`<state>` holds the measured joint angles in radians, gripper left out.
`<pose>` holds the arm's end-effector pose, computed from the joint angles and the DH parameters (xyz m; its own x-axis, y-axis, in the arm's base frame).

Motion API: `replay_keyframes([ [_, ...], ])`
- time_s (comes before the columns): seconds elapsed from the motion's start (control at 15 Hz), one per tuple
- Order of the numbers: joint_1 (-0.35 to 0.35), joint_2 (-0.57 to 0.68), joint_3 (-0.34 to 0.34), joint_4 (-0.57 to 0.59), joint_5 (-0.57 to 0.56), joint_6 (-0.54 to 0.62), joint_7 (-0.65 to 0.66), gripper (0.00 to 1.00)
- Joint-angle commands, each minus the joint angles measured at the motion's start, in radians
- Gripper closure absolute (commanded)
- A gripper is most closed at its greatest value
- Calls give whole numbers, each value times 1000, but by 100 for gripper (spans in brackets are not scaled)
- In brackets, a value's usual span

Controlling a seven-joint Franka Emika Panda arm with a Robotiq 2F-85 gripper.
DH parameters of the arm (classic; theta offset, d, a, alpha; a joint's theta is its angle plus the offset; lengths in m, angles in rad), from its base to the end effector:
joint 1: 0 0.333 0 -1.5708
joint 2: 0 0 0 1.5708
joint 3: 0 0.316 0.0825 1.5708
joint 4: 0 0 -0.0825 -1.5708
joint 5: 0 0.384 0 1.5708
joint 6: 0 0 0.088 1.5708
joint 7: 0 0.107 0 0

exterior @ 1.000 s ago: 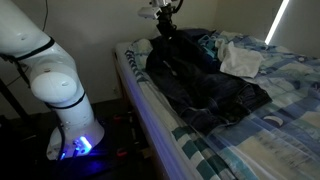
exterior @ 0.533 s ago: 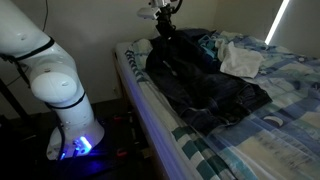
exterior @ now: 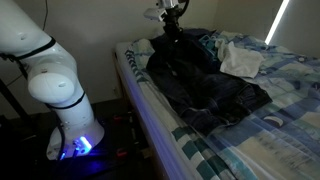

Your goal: Fold the pair of pants

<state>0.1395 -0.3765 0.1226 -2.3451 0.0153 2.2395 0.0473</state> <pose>0.4436 0.1234 0.5036 0.9433 0.1982 0.2664 0.2006 -0.9795 0.0183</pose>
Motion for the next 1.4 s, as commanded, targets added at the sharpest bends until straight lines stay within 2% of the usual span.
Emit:
replay_keyframes([
  [0.0,-57,-36,-28,15,-10,-22,46,98],
  [0.33,-127,-100,-39,-8,-33,-31,134,98],
  [0.67,-181,-182,-38,-53,-72,-104,248,98],
  [1.33,-283,-230,-119,-180,-63,-61,250,98],
])
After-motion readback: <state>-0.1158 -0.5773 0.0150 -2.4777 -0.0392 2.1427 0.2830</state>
